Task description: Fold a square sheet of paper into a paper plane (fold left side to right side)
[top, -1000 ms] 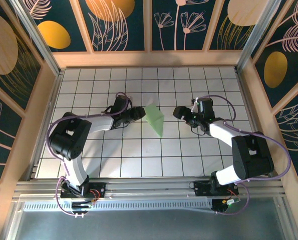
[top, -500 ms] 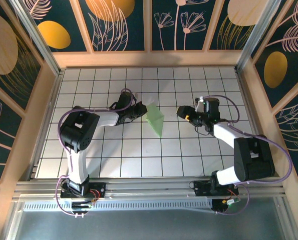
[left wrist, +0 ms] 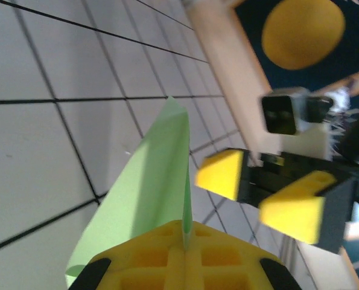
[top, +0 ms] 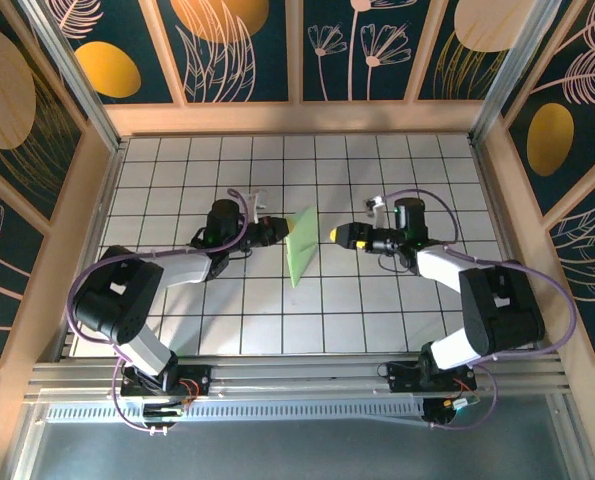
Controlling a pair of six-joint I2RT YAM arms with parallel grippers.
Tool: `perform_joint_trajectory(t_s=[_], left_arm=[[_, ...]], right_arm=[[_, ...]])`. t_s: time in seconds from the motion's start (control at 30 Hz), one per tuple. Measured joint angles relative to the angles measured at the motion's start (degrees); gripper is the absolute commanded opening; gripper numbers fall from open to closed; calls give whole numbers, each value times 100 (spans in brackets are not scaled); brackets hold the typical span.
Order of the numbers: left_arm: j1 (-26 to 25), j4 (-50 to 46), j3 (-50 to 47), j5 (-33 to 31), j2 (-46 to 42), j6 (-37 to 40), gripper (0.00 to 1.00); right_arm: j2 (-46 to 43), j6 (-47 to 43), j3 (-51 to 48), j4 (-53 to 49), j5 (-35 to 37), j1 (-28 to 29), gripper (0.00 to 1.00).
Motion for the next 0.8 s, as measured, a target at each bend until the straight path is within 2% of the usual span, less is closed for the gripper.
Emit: perform_joint_trajectory(t_s=[0.17, 0.33, 0.57, 0.8], left_arm=[[0, 522, -267, 579, 0, -44, 0], [0, 804, -269, 883, -2, -83, 0], [0, 590, -262, 754, 26, 4, 0], [0, 205, -262, 426, 125, 160, 0]], right_arm=[[511, 0, -17, 610, -251, 455, 89], [992, 57, -28, 1327, -551, 603, 84], [1091, 109, -26, 1580, -776, 675, 69], [1049, -160, 192, 1038, -693, 675, 57]])
